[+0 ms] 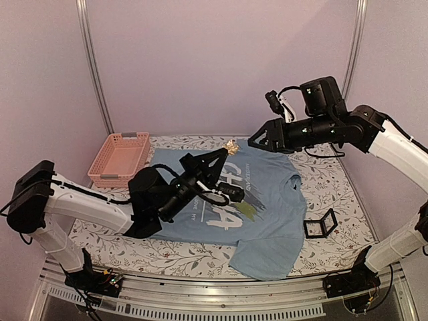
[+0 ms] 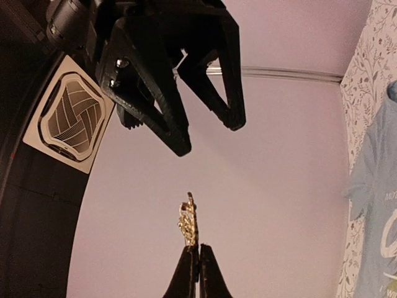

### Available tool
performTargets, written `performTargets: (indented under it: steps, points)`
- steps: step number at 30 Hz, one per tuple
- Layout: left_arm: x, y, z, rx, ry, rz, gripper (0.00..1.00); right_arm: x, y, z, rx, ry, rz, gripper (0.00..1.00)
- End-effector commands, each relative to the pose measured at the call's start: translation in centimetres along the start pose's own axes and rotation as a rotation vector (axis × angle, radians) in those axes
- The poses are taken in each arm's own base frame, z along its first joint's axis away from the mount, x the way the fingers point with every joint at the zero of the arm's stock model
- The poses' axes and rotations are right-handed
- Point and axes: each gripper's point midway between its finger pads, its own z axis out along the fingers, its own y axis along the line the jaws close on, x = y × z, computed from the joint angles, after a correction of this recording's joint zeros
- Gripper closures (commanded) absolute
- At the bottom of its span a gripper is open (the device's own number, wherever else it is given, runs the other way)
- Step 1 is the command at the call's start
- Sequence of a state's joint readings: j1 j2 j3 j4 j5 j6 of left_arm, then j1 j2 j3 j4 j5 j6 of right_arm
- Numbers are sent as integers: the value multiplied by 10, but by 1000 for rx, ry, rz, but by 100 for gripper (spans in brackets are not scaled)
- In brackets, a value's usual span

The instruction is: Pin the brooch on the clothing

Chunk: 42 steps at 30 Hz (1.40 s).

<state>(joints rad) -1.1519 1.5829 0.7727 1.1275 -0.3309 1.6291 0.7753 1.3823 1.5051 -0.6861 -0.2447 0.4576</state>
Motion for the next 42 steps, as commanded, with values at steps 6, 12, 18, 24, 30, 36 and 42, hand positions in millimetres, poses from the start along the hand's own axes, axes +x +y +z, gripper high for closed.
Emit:
performTargets:
  steps: [6, 12, 18, 24, 30, 36, 42]
  points:
    - [-9, 26, -2, -148, 8, 187, 100, -15, 46, -5, -206, -69, -102, 56]
    - [-12, 24, -1, -149, -11, 190, 100, -20, 54, 4, -246, -72, -125, 59]
    - [-14, 21, -1, -134, -26, 179, 100, -26, 58, 19, -256, -53, -160, 65]
    - [-14, 18, 0, -124, -24, 169, 100, -18, 57, 30, -271, -12, -164, 79]
    - [-14, 17, 1, -120, -19, 165, 100, -9, 60, 32, -306, 10, -157, 87]
    - [-11, 17, 0, -114, -8, 162, 100, -4, 63, 31, -333, 28, -137, 84]
    - [-12, 17, 0, -116, -12, 161, 100, -3, 57, 36, -298, 33, -127, 95]
